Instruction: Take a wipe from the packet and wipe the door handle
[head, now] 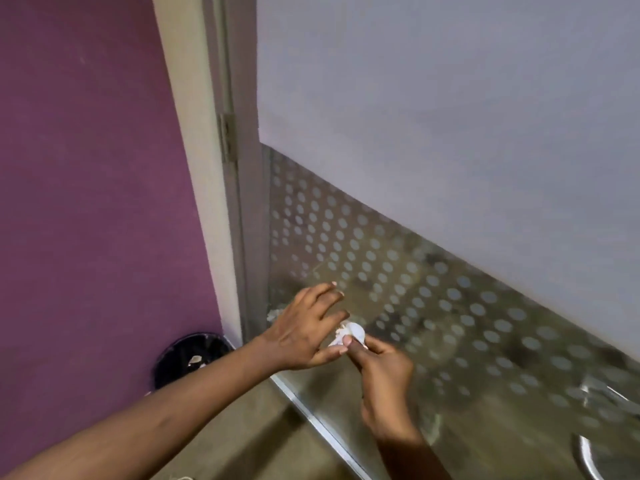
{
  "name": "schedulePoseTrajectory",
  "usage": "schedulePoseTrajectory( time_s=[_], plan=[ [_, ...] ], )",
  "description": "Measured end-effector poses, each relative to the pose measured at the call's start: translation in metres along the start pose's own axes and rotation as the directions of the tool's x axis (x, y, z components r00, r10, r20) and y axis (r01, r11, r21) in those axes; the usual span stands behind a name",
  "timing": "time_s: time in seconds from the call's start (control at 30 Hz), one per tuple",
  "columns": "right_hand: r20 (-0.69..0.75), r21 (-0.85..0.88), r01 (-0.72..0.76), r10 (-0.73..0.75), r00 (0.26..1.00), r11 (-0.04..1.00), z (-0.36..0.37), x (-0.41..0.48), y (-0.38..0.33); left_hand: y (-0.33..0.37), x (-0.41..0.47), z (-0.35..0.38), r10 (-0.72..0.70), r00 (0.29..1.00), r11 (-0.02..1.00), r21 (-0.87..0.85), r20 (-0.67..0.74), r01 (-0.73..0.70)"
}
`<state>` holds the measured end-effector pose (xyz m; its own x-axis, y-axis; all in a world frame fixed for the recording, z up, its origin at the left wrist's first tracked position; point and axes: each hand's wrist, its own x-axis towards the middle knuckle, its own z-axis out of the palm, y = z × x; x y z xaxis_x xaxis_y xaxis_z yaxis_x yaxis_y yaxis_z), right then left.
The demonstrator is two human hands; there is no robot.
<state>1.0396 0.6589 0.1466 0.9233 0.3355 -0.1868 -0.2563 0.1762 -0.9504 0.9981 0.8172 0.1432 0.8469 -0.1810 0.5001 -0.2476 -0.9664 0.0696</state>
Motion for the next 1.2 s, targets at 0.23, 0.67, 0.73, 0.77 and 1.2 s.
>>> schedulePoseTrajectory(
  time_s=[0.23, 0.67, 0.73, 0.77, 1.2],
  plan=[
    [0.248, -0.173, -0.073, 0.116, 0.962, 0.982, 0.177, 0.046, 0.07, -0.16, -0.115, -0.02, -0.162, 0.98, 0.983, 0.072, -0.117, 0.171],
    [0.425, -0.644, 0.175, 0.158, 0.891, 0.744, 0.356, 0.118, 0.279, -0.325, -0.293, 0.028, -0.673, 0.611, 0.728, 0.23, 0.417, 0.646],
    [0.46, -0.688, 0.245, 0.148, 0.876, 0.683, 0.364, 0.122, 0.303, -0.333, -0.306, 0.042, -0.602, 0.663, 0.797, 0.286, 0.444, 0.532],
    [0.47, -0.717, 0.266, 0.165, 0.867, 0.644, 0.366, 0.123, 0.314, -0.339, -0.311, 0.047, -0.604, 0.655, 0.796, 0.307, 0.454, 0.521],
    [0.558, -0.817, 0.468, 0.259, 0.788, 0.336, 0.328, 0.135, 0.346, -0.343, -0.311, 0.094, -0.635, 0.521, 0.768, 0.537, 0.57, 0.347]
  ],
)
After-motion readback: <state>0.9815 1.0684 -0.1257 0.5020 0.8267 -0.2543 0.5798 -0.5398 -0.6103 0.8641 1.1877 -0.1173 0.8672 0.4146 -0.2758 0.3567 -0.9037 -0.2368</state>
